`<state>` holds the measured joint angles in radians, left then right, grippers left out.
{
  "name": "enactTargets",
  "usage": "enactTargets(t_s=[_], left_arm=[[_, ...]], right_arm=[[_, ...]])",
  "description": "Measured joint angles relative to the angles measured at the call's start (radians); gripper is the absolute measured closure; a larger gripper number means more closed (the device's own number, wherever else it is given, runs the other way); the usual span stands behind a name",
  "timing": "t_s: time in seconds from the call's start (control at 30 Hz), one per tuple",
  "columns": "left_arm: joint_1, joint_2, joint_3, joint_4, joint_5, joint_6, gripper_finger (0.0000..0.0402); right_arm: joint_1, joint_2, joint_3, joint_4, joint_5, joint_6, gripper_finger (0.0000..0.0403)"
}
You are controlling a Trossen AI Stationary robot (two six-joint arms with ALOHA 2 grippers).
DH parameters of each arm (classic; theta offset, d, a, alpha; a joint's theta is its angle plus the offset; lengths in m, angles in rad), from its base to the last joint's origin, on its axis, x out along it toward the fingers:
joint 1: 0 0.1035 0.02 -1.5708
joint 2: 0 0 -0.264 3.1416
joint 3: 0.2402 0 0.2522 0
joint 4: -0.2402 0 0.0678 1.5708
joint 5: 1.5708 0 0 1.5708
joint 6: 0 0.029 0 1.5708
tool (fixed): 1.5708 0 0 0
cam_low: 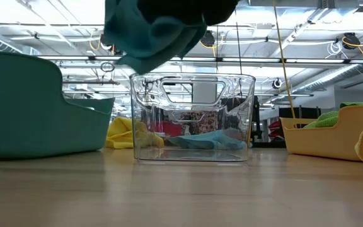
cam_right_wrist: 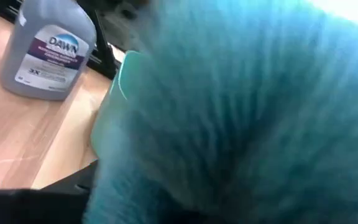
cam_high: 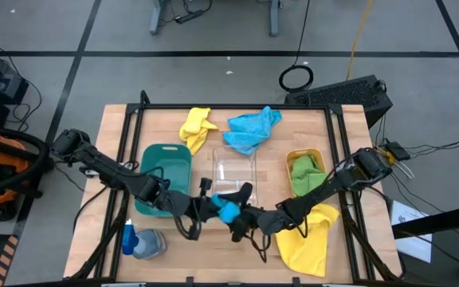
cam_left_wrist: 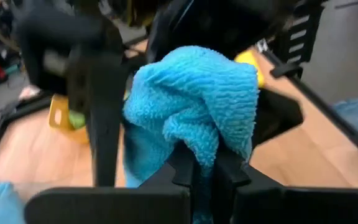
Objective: Sort microfiber towel by color & place in baskets
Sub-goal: Put the bottom blue microfiber towel into the transparent bin
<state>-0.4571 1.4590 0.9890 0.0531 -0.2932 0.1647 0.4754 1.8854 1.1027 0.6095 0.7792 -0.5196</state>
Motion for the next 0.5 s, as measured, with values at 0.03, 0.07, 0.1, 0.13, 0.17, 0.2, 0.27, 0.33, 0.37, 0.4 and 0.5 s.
enactTargets(t_s=[0.03, 0.07, 0.1, 0.13, 0.17, 0.2, 0.27, 0.33, 0.37, 0.4, 0.5], left_arm=[[-0.002, 0.000, 0.000, 0.008, 0.000, 0.002, 0.0379], [-0.002, 0.000, 0.000, 0.009, 0.000, 0.002, 0.0379], [-0.002, 0.000, 0.000, 0.008, 0.000, 0.002, 0.0379], [-0.001, 0.000, 0.000, 0.007, 0.000, 0.002, 0.0379], [-0.001, 0.000, 0.000, 0.006, 0.000, 0.002, 0.0379], [-0.001, 0.000, 0.000, 0.006, 0.000, 0.002, 0.0379], [-0.002, 0.000, 0.000, -0.001, 0.000, 0.001, 0.0375], [-0.002, 0.000, 0.000, -0.007, -0.005, -0.013, 0.0365], [-0.002, -0.002, 0.000, -0.007, -0.018, -0.025, 0.0358], [-0.002, -0.006, 0.000, -0.015, -0.031, -0.032, 0.0350], [-0.003, -0.024, 0.001, -0.058, -0.076, -0.054, 0.0319]], right_arm=[[-0.004, 0.000, 0.000, -0.014, 0.000, 0.025, 0.0092], [-0.007, 0.000, 0.000, -0.024, 0.000, 0.046, 0.0095], [-0.009, 0.000, 0.000, -0.029, 0.000, 0.059, 0.0101], [-0.009, 0.000, 0.000, -0.030, 0.000, 0.066, 0.0109], [-0.009, 0.000, 0.000, -0.030, 0.000, 0.068, 0.0119], [-0.009, 0.000, 0.000, -0.029, 0.000, 0.069, 0.0130], [-0.009, 0.000, 0.000, -0.029, 0.001, 0.061, 0.0158], [-0.004, 0.000, 0.000, -0.029, 0.005, 0.048, 0.0192], [0.000, -0.002, 0.000, -0.031, 0.012, 0.039, 0.0211], [0.005, -0.006, 0.000, -0.037, 0.020, 0.032, 0.0233], [0.025, -0.024, 0.000, -0.045, 0.080, 0.015, 0.0300]])
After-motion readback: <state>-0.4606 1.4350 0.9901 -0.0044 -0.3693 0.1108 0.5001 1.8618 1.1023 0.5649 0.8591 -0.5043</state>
